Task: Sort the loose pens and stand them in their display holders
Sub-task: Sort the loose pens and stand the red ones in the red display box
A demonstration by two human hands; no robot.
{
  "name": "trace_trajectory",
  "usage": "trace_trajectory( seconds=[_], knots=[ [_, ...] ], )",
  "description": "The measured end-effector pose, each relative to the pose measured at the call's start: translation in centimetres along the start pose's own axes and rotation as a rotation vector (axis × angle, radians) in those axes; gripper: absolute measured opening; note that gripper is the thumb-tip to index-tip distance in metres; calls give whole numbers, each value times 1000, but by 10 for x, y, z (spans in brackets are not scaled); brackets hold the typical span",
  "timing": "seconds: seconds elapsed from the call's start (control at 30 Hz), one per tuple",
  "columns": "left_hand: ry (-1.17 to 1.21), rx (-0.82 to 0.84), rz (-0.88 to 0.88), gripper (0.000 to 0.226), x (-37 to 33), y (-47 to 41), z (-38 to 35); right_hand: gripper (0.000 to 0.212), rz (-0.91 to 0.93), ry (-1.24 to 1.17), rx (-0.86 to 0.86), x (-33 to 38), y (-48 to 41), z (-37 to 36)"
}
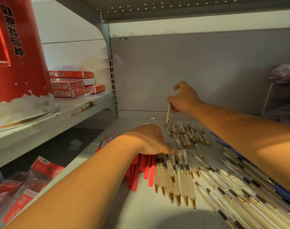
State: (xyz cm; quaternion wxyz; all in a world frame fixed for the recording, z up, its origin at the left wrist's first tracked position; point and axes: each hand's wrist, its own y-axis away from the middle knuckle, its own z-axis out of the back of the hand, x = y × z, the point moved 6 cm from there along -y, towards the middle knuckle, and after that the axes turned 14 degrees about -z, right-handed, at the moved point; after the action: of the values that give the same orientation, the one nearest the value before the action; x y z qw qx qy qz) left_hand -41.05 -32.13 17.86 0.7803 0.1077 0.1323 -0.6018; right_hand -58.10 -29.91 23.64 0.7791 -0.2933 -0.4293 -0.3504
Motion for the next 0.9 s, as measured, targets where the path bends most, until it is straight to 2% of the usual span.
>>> trace_trajectory(
  seconds=[0.1, 0.2, 0.3, 0.37, 0.47, 0.57, 0.63, 0.73, 0.8, 0.9],
  knots=[
    [-5, -59, 8, 23, 6, -5, 6, 35, -85, 3, 147, -11, 28, 10],
    [6, -67, 24, 24, 9, -7, 6, 28, -139, 146, 328, -30, 67, 2],
    [-6, -68, 11, 20, 2, -5, 7, 28, -95, 369, 408, -41, 85, -9],
    [-4, -71, -7, 26, -5, 2, 10, 24, -44, 427, 411, -41, 82, -12],
    [-13, 4, -129, 42, -27, 9, 6, 10, -2, 412, 397, -40, 70, -9],
    [-113, 51, -273, 66, -48, 13, -6, 15, 41, 466, 414, -41, 63, -11],
    [-205, 72, -438, 75, -61, 20, -18, 20, 59, 524, 495, -45, 64, -21],
    [-230, 105, -615, 80, -64, 39, -34, 37, 68, 598, 579, -50, 66, -32],
    [-300, 111, -634, 80, -59, 47, -43, 41, 78, 639, 582, -51, 65, -32],
    [-444, 27, -680, 73, -61, 48, -46, 41, 98, 691, 586, -50, 63, -31]
  ],
)
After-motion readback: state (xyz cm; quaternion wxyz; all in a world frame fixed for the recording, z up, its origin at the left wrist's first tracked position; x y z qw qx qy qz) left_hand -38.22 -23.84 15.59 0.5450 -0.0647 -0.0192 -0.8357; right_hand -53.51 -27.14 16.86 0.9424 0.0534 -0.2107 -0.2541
